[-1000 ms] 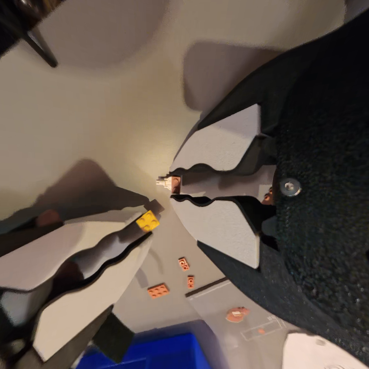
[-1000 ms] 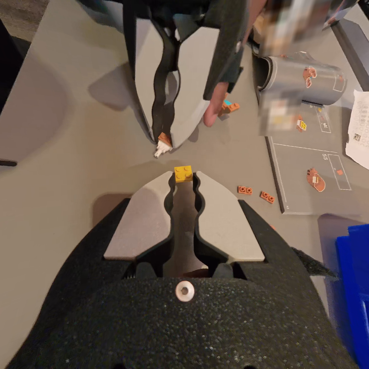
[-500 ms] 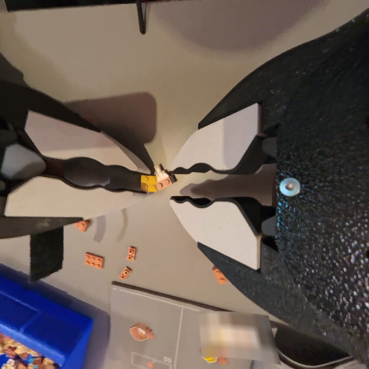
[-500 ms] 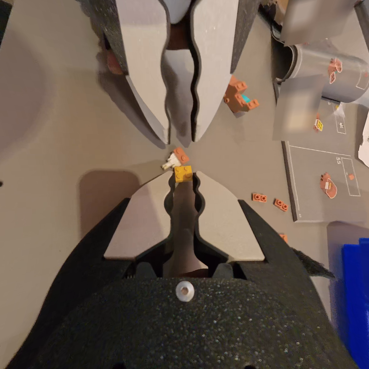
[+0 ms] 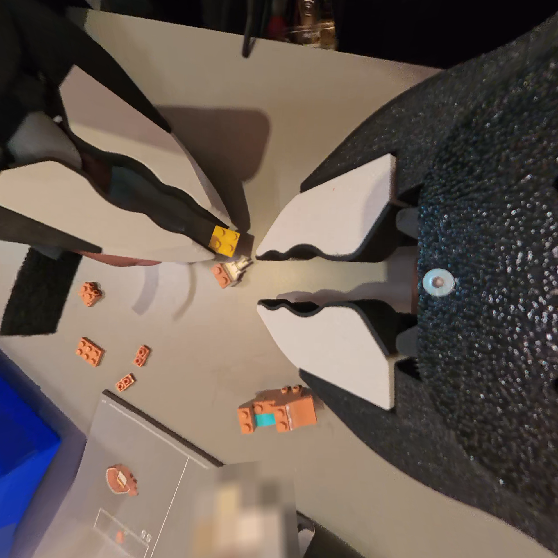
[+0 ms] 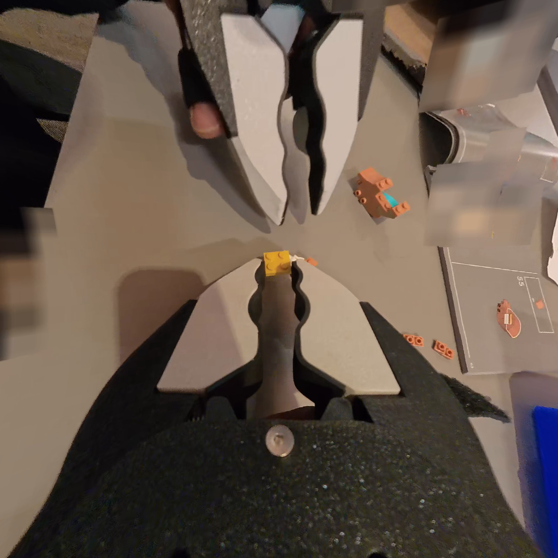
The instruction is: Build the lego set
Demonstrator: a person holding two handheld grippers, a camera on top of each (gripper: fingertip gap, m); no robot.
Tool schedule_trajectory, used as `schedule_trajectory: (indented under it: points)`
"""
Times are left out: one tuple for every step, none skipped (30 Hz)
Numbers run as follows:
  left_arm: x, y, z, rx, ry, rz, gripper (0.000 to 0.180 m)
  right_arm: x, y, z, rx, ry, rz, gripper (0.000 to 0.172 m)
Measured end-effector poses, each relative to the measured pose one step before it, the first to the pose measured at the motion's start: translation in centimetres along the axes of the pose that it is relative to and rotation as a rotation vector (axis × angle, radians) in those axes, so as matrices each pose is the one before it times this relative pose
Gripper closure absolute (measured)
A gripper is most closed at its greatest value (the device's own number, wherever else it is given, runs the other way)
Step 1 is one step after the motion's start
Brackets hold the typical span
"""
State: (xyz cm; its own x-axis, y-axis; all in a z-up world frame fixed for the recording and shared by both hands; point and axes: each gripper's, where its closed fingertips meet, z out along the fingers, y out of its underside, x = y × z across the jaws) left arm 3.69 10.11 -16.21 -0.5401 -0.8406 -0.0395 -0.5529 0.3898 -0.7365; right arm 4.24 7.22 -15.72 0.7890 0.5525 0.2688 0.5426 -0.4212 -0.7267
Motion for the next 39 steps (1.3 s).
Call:
schedule_trajectory:
  points:
    - [0.157, -0.094, 0.32, -0.0046, -0.0053, -0.0137, 0.157, 0.315, 0.076, -0.374, 0.0029, 0.0047, 0.0132, 0.155]
    - [0.132, -0.097, 0.344, -0.0057, -0.0064, -0.0114, 0.157, 0.342, 0.124, -0.406, 0.0024, 0.008, 0.0136, 0.155]
    - [0.091, -0.062, 0.329, -0.007, -0.0084, -0.0123, 0.157, 0.38, 0.167, -0.399, 0.002, 0.0116, 0.0138, 0.156]
    - [0.031, -0.009, 0.3, -0.0096, -0.0121, -0.0115, 0.158, 0.371, 0.205, -0.363, 0.0005, 0.0148, 0.0132, 0.156]
    - [0.021, -0.019, 0.245, -0.007, -0.0141, -0.0076, 0.158, 0.323, 0.256, -0.308, -0.0015, 0.0146, 0.0109, 0.156]
    - [0.046, -0.008, 0.185, -0.0045, -0.0131, -0.007, 0.158, 0.254, 0.263, -0.229, -0.0014, 0.0129, 0.0091, 0.156]
    - [0.004, 0.039, 0.143, -0.0056, -0.016, -0.0087, 0.158, 0.171, 0.225, -0.147, 0.0001, 0.0093, 0.009, 0.156]
    - [0.053, 0.059, 0.12, -0.006, -0.0136, -0.0047, 0.158, 0.072, 0.182, -0.084, 0.0008, 0.0042, 0.0088, 0.156]
    - [0.123, 0.052, 0.1, -0.0041, -0.008, -0.0047, 0.158, 0.02, 0.151, -0.028, 0.0011, 0.0011, 0.0065, 0.156]
    - [0.118, 0.009, 0.099, -0.0013, -0.0084, -0.0072, 0.158, 0.005, 0.092, 0.013, 0.0015, 0.0002, 0.0028, 0.156]
    - [0.107, -0.038, 0.11, -0.0002, -0.0077, -0.0031, 0.159, -0.015, 0.039, 0.015, 0.0021, -0.0017, -0.0009, 0.156]
    - [0.042, -0.019, 0.124, -0.0038, -0.0099, 0.0005, 0.16, -0.013, -0.029, 0.026, 0.0032, -0.003, -0.0028, 0.156]
    - [-0.101, -0.009, 0.151, -0.0052, -0.0164, 0.0026, 0.16, 0.002, -0.046, 0.006, 0.0035, -0.0033, -0.002, 0.156]
    - [-0.106, -0.168, 0.1, 0.0029, -0.0101, 0.0023, 0.162, 0.002, -0.044, 0.014, 0.0029, -0.0041, -0.001, 0.156]
    - [-0.063, -0.107, 0.106, -0.001, -0.003, 0.0073, 0.163, -0.003, -0.028, -0.015, 0.0022, -0.0045, -0.0009, 0.156]
    - [-0.064, -0.096, 0.102, -0.0013, 0.001, 0.0089, 0.165, -0.007, -0.002, -0.014, 0.0017, -0.0044, -0.0012, 0.156]
    - [-0.009, -0.127, 0.097, 0.0029, 0.0086, 0.0126, 0.167, -0.004, 0.003, -0.032, 0.0024, -0.003, -0.0012, 0.156]
    - [0.042, -0.1, 0.094, 0.0032, 0.0191, 0.0138, 0.169, 0.009, 0.01, -0.042, 0.0029, -0.0024, -0.0003, 0.156]
    - [0.1, -0.084, 0.098, 0.0029, 0.0278, 0.0151, 0.169, -0.001, 0.01, -0.027, 0.0035, -0.0037, 0.0004, 0.156]
    - [0.024, -0.102, 0.101, 0.0041, 0.0278, 0.0172, 0.169, -0.028, -0.014, -0.014, 0.0049, -0.0051, 0.0002, 0.156]
    - [0.16, -0.165, 0.115, 0.0106, 0.0384, 0.0276, 0.169, -0.04, -0.025, 0.002, 0.0047, -0.006, 0.0005, 0.156]
    - [0.253, -0.196, 0.105, 0.0147, 0.0447, 0.0235, 0.169, -0.045, -0.031, 0.026, 0.0031, -0.0061, 0.0012, 0.156]
    - [0.111, -0.093, 0.105, 0.0058, 0.0365, 0.0057, 0.17, -0.055, -0.057, 0.046, 0.0037, -0.0056, 0.0008, 0.156]
    - [0.05, -0.055, 0.077, 0.0003, 0.0289, 0.0115, 0.17, -0.064, -0.101, 0.056, 0.0049, -0.0058, 0.0005, 0.156]
    - [0.018, -0.083, 0.037, 0.0033, 0.0184, 0.0267, 0.17, -0.09, -0.093, 0.082, 0.0035, -0.0086, 0.0016, 0.156]
    - [0.024, -0.01, 0.038, -0.0021, 0.0138, 0.0196, 0.17, -0.116, -0.075, 0.093, 0.0018, -0.0102, 0.0022, 0.156]
    - [0.078, -0.034, 0.049, 0.0002, 0.0155, 0.0138, 0.17, -0.094, -0.046, 0.108, 0.0001, -0.009, 0.0024, 0.156]
    - [0.135, -0.028, 0.019, 0.0014, 0.0169, 0.014, 0.17, -0.092, -0.001, 0.139, -0.0035, -0.0098, 0.0025, 0.156]
    - [0.081, -0.023, 0.004, 0.0009, 0.0117, 0.0109, 0.17, -0.101, 0.054, 0.156, -0.0064, -0.0095, 0.0018, 0.156]
    - [0.11, 0.002, -0.012, 0.0013, 0.0116, 0.0116, 0.17, -0.069, 0.064, 0.172, -0.0068, -0.0066, 0.0, 0.156]
    - [0.102, 0.002, -0.012, 0.0013, 0.0096, 0.0093, 0.17, -0.061, 0.038, 0.172, -0.0058, -0.0052, -0.0012, 0.156]
    - [0.113, 0.014, -0.02, 0.0008, 0.01, 0.0075, 0.17, -0.081, 0.009, 0.169, -0.0043, -0.005, -0.0014, 0.156]
    - [0.141, 0.006, -0.014, 0.0009, 0.0107, 0.0057, 0.17, -0.076, 0.011, 0.152, -0.0044, -0.005, -0.0013, 0.156]
    - [0.077, 0.01, -0.015, 0.0006, 0.0053, 0.003, 0.17, -0.094, 0.029, 0.132, -0.0055, -0.0052, -0.0017, 0.156]
    - [0.012, 0.011, -0.018, 0.0011, 0.0015, 0.0003, 0.17, -0.091, 0.031, 0.11, -0.0053, -0.0053, -0.0024, 0.156]
    - [0.044, 0.024, -0.025, 0.0, 0.0031, 0.0007, 0.17, -0.072, 0.036, 0.072, -0.0035, -0.0037, -0.002, 0.155]
    - [0.033, 0.024, -0.025, -0.0001, 0.0024, 0.0031, 0.17, -0.023, 0.014, 0.044, -0.0018, -0.0015, -0.0005, 0.155]
    - [0.003, 0.022, -0.026, 0.0005, 0.0003, 0.0025, 0.17, -0.005, 0.005, 0.016, -0.0005, -0.0006, 0.001, 0.155]
    - [0.022, 0.01, -0.013, 0.0004, 0.0022, 0.0003, 0.17, -0.003, 0.005, 0.016, -0.0001, -0.0008, 0.0013, 0.155]
